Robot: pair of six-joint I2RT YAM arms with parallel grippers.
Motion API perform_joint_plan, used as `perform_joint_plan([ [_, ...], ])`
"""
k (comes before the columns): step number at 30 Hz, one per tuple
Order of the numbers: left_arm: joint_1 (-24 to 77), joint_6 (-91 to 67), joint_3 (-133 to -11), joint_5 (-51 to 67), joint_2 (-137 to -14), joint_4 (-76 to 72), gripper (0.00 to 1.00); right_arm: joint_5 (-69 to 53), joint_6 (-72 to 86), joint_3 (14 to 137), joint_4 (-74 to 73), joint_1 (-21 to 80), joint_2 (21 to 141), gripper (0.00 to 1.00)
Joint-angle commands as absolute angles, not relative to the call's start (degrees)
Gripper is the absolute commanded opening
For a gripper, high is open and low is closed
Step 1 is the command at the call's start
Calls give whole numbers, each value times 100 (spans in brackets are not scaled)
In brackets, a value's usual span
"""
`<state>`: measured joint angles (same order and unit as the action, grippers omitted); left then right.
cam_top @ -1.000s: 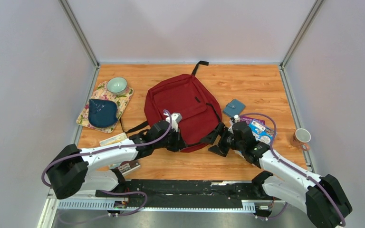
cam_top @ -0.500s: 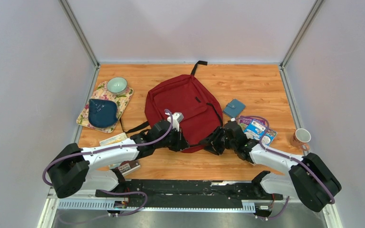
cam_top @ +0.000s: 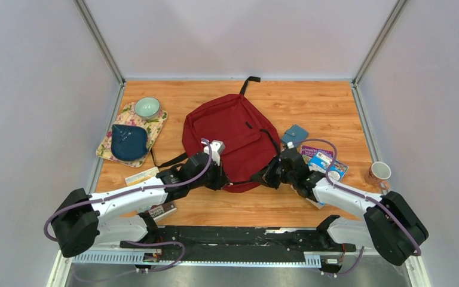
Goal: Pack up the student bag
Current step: Unzip the student bag at the center of the board.
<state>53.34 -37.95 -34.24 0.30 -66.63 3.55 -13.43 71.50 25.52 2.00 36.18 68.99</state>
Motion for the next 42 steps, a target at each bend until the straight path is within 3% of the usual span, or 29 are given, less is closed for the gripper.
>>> perform_joint_plan([
  [1, 5309, -3244, -3568, -808, -6294, 1098, 0, -1090, 6847, 2382, 158, 3586, 6601, 0],
  [16, 3842, -2206, -3823, -1556, -6231, 1758, 0, -1081, 6522, 1960, -123, 3595, 5933, 0],
  [30, 3595, -2417, -3990, -1248, -6609, 1599, 1, -1661, 6311, 2056, 641, 3788, 6204, 0],
  [31, 3586, -2426, -4008, -1239, -6618, 1643, 5, -1696, 6267, 2144, 676, 3858, 6275, 0],
  [34, 3577, -2487, -4104, -1230, -6574, 1836, 31, -1766, 6056, 2521, 589, 4060, 6635, 7],
  [35, 3568, -2513, -4122, -1239, -6548, 1959, 48, -1793, 5934, 2705, 563, 4104, 6714, 23],
  [37, 3551, -2592, -4105, -1283, -6425, 2082, 60, -1854, 5766, 2873, 397, 4218, 6864, 51],
  [38, 3542, -2619, -4078, -1344, -6364, 2196, 68, -1759, 5566, 3039, 265, 4236, 6873, 55],
  [42, 3481, -2681, -3964, -1459, -5864, 2452, 78, -1109, 4995, 3374, -762, 4289, 6523, 71],
])
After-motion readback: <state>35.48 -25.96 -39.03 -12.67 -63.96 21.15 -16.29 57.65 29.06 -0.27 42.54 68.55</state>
